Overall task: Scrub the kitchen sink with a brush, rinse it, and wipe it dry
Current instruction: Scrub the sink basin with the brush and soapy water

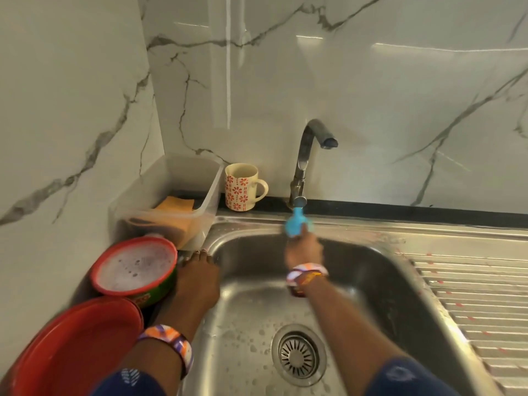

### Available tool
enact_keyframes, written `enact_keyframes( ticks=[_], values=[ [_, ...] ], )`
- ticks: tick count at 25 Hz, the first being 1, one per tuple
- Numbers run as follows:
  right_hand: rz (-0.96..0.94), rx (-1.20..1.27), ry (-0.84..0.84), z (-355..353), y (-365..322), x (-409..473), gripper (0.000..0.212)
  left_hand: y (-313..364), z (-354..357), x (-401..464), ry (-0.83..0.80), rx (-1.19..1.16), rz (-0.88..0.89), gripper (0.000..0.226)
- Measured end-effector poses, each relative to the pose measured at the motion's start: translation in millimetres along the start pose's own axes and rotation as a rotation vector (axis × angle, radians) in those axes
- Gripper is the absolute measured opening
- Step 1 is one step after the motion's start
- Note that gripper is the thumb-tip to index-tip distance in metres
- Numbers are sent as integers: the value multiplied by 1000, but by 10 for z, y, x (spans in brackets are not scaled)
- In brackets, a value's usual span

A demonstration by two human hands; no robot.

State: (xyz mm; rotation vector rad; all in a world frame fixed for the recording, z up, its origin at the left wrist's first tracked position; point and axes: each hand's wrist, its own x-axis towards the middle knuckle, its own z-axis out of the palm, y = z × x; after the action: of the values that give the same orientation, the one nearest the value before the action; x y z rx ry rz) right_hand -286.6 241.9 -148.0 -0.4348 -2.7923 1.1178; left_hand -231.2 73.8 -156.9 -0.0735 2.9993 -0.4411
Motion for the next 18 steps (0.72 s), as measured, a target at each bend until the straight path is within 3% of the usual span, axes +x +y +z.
enact_keyframes(
  ticks=[3,5,7,11,14,18],
  values=[
    [-121,192,-290,471,-572,-246,46,11,-18,-4,-11,-24,-37,49],
    [-120,234,-354,482,-636,-91,42,22,-24,-4,-34,-28,-49,48],
    [-97,197,-301,243,-368,83,39,25,-14,4,-54,-19,-43,52],
    [56,167,25,-668,518,305,36,12,6,15,-52,2,-18,55],
    [212,122,199,-1182,808,391,36,1,19,11,-44,-31,-18,54],
    [97,86,139,-677,419,219,38,7,19,-14,-17,-39,-11,57]
  ],
)
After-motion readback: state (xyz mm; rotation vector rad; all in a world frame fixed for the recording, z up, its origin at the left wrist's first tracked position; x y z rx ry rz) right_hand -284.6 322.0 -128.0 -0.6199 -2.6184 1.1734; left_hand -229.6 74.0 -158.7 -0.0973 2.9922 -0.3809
